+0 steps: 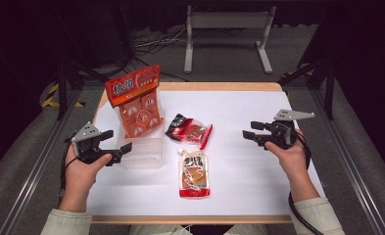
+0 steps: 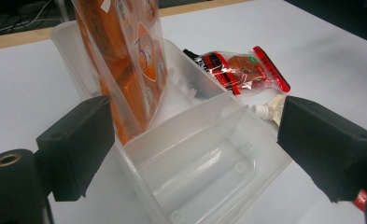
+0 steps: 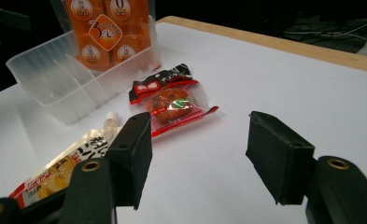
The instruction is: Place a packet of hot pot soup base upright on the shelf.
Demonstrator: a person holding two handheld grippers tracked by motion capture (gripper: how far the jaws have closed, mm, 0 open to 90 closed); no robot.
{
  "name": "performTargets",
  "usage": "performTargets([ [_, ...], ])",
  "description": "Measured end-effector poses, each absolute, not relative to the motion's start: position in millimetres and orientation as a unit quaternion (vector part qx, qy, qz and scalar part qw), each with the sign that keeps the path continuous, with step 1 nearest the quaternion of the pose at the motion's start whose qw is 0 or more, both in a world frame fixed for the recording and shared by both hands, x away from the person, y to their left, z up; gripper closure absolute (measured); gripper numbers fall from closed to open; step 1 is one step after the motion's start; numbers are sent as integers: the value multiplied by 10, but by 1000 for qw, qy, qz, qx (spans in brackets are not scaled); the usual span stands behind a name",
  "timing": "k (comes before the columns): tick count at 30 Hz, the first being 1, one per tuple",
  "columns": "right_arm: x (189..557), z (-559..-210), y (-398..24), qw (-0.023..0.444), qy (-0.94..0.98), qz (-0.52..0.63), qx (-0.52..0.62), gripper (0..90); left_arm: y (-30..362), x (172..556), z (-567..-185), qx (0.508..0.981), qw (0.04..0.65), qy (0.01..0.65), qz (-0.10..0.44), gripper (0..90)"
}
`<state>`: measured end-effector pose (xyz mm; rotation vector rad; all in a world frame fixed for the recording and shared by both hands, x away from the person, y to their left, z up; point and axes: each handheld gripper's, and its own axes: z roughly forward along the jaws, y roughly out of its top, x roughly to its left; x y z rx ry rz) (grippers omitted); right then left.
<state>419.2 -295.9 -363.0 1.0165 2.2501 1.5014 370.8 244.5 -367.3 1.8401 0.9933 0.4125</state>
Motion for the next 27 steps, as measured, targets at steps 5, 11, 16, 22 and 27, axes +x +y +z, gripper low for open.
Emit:
performTargets([
  [5,4322,-3659,-2791,113,786,503,341,407,2460,3683,-3674,755,484,409,169,118],
  [11,4518,-3693,-2532,105,802,488,327,410,2502,3631,-3691,754,483,410,172,117],
  [16,4660,-3753,-2367,101,809,481,324,410,2534,3605,-3696,757,474,412,182,120],
  [22,4818,-3838,-2174,96,820,461,324,420,2532,3605,-3699,758,472,411,182,120],
  [27,4898,-3919,-2087,96,824,452,328,428,2505,3617,-3705,759,472,409,181,119],
])
